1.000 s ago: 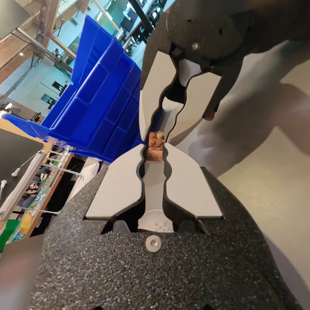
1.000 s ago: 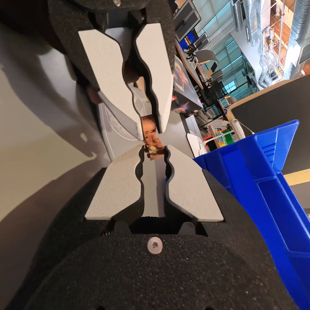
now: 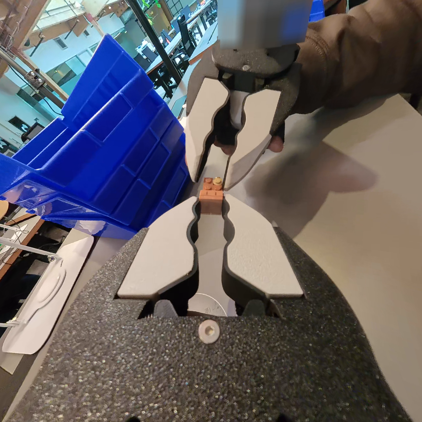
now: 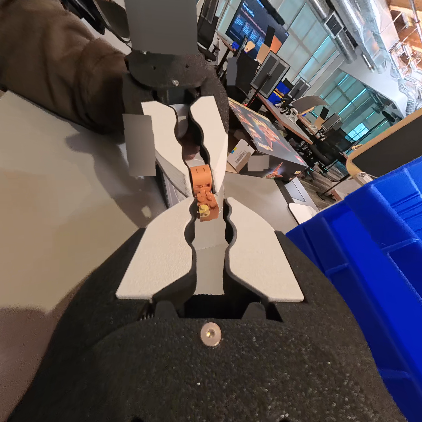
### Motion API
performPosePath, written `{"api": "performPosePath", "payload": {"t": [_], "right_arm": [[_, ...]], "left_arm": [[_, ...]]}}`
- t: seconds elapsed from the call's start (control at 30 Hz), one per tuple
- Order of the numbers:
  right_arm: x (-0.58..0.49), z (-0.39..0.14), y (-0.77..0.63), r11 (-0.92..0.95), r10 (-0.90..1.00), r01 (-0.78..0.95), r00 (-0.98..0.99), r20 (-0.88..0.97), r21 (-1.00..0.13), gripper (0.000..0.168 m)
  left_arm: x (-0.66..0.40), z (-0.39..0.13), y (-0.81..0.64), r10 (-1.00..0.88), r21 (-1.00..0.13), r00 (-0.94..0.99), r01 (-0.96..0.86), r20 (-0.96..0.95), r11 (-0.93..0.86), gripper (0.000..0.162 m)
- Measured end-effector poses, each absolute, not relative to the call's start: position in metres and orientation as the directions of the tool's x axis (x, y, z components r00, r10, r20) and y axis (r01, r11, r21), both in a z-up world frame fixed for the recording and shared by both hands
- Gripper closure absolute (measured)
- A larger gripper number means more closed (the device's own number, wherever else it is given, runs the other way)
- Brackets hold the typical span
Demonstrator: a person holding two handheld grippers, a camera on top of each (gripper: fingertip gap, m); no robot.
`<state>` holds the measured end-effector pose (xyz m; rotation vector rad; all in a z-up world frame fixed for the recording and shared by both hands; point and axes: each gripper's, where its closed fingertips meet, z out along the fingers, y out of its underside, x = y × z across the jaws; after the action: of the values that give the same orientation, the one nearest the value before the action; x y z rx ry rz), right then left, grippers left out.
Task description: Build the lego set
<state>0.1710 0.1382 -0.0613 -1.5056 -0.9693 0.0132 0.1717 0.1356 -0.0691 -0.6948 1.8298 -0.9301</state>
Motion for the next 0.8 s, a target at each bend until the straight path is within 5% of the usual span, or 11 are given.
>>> {"api": "performPosePath", "payload": {"t": [0.6, 0.8], "right_arm": [[0.165, -0.078, 0.133, 0.109, 0.621, 0.6, 0.581, 0.526, -0.792, 0.15], [0.165, -0.076, 0.139, 0.034, 0.636, 0.499, 0.658, 0.404, -0.866, 0.15]], "left_arm": [[0.169, -0.078, 0.126, -0.721, -0.79, -0.45, -0.054, -0.526, 0.61, 0.144], [0.169, -0.074, 0.131, -0.728, -0.79, -0.427, -0.048, -0.537, 0.611, 0.144]]}}
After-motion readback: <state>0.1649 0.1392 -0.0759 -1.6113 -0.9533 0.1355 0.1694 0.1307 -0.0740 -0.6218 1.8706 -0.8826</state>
